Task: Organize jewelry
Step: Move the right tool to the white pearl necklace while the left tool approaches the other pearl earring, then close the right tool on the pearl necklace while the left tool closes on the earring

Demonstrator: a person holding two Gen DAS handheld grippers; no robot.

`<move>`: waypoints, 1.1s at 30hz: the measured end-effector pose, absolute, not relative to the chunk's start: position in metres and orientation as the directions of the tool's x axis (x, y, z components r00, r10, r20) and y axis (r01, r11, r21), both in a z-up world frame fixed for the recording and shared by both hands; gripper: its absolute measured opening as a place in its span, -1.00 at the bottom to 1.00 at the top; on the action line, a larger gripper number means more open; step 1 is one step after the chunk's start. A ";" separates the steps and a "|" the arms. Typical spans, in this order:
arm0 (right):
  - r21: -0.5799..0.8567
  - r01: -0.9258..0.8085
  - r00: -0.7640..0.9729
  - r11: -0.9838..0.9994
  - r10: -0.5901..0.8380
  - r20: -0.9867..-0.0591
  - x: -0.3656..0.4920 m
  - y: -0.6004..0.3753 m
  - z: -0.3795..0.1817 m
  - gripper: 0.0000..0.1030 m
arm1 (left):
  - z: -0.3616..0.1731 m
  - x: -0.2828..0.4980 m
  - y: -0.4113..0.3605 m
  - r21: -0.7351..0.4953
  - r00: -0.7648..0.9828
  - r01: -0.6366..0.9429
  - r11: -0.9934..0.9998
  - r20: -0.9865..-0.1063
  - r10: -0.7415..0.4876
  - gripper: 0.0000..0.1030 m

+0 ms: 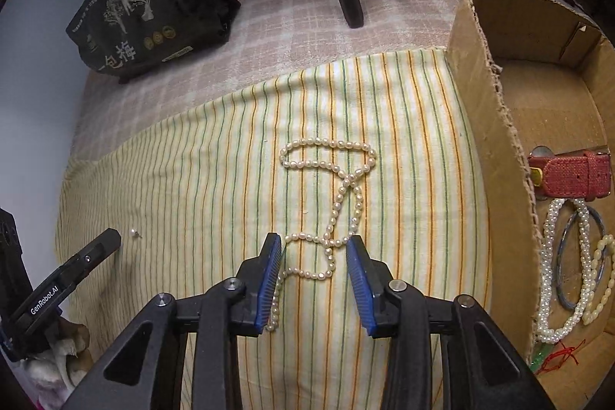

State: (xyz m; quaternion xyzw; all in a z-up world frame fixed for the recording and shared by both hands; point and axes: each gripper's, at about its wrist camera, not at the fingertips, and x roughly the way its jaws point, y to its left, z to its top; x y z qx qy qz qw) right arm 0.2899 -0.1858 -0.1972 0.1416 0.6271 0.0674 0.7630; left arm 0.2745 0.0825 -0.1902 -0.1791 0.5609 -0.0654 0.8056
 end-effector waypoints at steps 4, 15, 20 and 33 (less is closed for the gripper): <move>0.284 0.075 0.201 0.956 0.265 -0.943 0.295 -0.182 -0.201 -0.27 | -0.194 0.278 0.079 -0.363 0.355 -0.091 0.927 -0.882 -0.311 -0.49; 0.218 0.034 0.199 0.975 0.207 -0.958 0.305 -0.161 -0.206 -0.29 | -0.207 0.285 0.064 -0.272 0.345 -0.053 0.961 -0.908 -0.238 -0.68; 0.192 0.008 0.200 0.981 0.186 -0.962 0.312 -0.142 -0.212 -0.40 | -0.212 0.287 0.062 -0.240 0.353 -0.033 0.970 -0.911 -0.214 -0.81; 0.282 -0.033 0.219 0.959 0.283 -0.934 0.309 -0.144 -0.205 -0.97 | -0.201 0.279 0.074 -0.247 0.374 -0.046 0.968 -0.903 -0.212 -0.83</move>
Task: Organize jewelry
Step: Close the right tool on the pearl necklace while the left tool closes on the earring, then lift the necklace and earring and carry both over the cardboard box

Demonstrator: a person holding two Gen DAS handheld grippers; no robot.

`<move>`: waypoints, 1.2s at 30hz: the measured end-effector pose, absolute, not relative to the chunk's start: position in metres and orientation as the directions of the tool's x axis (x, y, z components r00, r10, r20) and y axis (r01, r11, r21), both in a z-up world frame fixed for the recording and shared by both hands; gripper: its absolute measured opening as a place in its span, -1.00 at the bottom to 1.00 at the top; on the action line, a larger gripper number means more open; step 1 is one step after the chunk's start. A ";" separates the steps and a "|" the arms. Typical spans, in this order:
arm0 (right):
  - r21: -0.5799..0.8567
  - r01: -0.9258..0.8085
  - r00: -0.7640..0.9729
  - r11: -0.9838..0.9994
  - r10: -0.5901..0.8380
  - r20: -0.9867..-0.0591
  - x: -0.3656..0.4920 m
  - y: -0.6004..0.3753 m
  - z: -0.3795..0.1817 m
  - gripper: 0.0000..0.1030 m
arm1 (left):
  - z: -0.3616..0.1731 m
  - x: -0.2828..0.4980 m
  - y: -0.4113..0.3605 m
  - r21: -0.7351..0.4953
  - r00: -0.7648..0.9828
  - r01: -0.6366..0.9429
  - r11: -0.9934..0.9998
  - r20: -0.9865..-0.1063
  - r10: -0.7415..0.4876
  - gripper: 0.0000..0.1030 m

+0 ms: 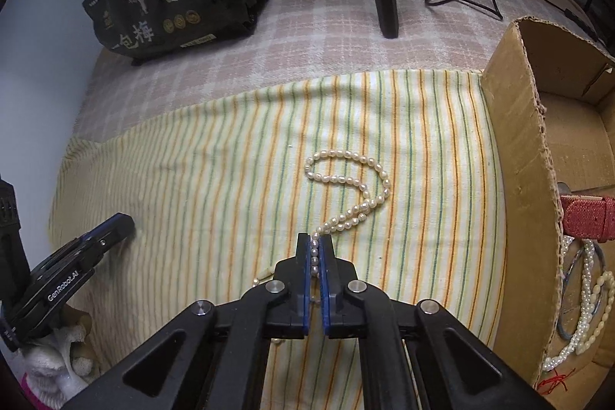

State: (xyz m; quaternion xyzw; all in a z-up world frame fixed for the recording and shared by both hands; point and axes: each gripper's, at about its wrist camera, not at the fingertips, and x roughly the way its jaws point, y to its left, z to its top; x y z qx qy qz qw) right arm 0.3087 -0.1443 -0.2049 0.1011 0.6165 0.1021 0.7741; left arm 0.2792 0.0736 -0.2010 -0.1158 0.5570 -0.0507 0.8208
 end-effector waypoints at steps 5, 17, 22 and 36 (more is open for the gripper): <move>0.298 -0.063 0.258 0.952 0.304 -0.917 0.300 -0.148 -0.185 -0.97 | -0.190 0.276 0.080 -0.261 0.400 -0.056 0.964 -0.890 -0.218 -0.83; 0.360 -0.127 0.343 0.924 0.381 -0.859 0.269 -0.171 -0.136 -0.97 | -0.152 0.262 0.083 -0.293 0.468 -0.037 0.955 -0.850 -0.243 -0.83; 0.358 -0.154 0.379 0.921 0.390 -0.839 0.257 -0.178 -0.111 -0.97 | -0.133 0.252 0.084 -0.313 0.498 -0.028 0.949 -0.828 -0.258 -0.83; 0.315 -0.256 0.461 0.914 0.402 -0.792 0.208 -0.196 -0.039 -0.97 | -0.086 0.211 0.059 -0.305 0.535 0.075 0.949 -0.791 -0.297 -0.83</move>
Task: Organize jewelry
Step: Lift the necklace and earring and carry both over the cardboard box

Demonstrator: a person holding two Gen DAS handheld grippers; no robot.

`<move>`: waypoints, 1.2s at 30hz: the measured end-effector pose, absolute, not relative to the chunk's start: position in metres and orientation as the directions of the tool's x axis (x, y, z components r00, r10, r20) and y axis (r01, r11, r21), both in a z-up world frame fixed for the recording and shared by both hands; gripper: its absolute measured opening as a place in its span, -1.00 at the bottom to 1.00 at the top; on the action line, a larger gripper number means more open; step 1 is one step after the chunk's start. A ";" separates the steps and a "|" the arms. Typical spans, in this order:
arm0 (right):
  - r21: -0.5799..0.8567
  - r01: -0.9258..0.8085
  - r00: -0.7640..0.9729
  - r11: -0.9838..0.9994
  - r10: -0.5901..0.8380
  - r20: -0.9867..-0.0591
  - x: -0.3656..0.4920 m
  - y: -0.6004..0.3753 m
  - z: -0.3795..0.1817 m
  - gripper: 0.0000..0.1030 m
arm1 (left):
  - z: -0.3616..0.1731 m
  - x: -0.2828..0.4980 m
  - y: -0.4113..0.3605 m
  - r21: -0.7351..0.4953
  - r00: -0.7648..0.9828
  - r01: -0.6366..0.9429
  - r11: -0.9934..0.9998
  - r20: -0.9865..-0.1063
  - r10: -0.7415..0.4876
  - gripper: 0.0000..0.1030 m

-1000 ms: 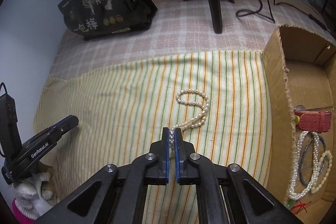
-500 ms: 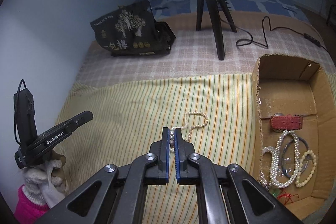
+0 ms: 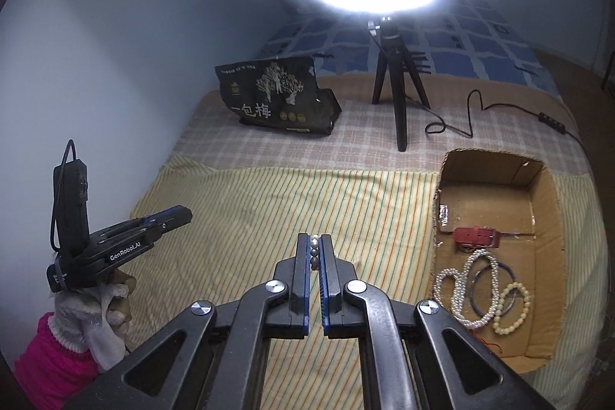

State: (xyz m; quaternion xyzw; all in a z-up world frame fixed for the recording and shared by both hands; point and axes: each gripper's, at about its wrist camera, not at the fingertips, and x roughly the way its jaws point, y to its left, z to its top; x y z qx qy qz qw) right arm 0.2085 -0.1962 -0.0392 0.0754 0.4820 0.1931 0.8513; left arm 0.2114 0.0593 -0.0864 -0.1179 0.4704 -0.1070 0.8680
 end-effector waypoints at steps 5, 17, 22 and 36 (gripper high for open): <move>0.305 -0.273 0.488 0.913 0.404 -0.774 0.185 -0.210 -0.018 -0.97 | -0.070 0.193 0.038 -0.299 0.540 0.131 0.945 -0.778 -0.321 -0.83; 0.295 -0.241 0.578 0.924 0.381 -0.721 0.143 -0.267 0.024 -0.97 | -0.042 0.164 -0.037 -0.295 0.528 0.288 0.911 -0.745 -0.408 -0.83; 0.285 -0.205 0.613 0.937 0.349 -0.708 0.140 -0.298 0.036 -0.97 | -0.037 0.168 -0.068 -0.296 0.517 0.332 0.896 -0.737 -0.435 -0.83; 0.239 -0.113 0.641 0.964 0.255 -0.724 0.159 -0.362 0.028 -0.97 | -0.045 0.210 -0.136 -0.278 0.502 0.392 0.877 -0.734 -0.458 -0.83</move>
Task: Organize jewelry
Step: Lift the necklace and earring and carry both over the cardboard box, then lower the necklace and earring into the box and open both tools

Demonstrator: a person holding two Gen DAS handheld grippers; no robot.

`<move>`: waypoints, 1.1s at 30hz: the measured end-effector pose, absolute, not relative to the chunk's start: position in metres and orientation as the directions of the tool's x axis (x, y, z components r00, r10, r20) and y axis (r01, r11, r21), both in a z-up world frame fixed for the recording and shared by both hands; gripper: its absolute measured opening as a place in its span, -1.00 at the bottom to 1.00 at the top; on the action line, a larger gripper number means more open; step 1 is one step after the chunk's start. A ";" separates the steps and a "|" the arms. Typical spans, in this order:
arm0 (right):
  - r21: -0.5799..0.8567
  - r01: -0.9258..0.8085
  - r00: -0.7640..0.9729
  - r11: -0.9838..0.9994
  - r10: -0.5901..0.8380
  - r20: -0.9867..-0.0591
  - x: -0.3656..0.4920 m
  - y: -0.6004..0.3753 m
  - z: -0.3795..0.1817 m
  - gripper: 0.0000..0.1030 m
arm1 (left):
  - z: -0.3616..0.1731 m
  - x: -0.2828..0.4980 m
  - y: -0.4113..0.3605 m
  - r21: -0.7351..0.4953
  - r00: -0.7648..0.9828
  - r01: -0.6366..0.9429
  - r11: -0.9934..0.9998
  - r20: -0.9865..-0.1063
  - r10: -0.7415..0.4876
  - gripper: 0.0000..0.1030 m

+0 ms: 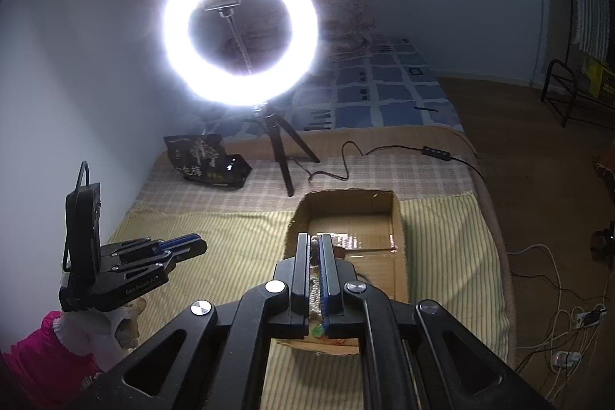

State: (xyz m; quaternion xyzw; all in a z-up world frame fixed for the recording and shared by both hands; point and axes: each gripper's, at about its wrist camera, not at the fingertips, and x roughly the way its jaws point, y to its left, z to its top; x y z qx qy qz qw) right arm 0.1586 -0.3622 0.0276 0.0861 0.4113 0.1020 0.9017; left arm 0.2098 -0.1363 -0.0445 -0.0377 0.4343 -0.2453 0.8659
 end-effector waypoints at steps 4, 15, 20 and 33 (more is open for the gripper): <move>0.237 -0.100 0.633 0.966 0.246 -0.734 0.170 -0.373 0.018 -0.97 | -0.049 0.226 -0.154 -0.268 0.502 0.399 0.877 -0.736 -0.454 -0.83; 0.219 -0.085 0.601 0.972 0.226 -0.767 0.207 -0.388 -0.013 -0.97 | -0.072 0.272 -0.198 -0.224 0.490 0.424 0.877 -0.758 -0.430 -0.83; 0.208 -0.077 0.593 0.975 0.213 -0.777 0.222 -0.392 -0.025 -0.97 | -0.083 0.290 -0.213 -0.210 0.484 0.430 0.878 -0.768 -0.420 -0.83; 0.250 -0.056 0.549 0.967 0.239 -0.801 0.246 -0.396 -0.067 -0.93 | -0.103 0.316 -0.235 -0.196 0.478 0.429 0.882 -0.779 -0.406 -0.83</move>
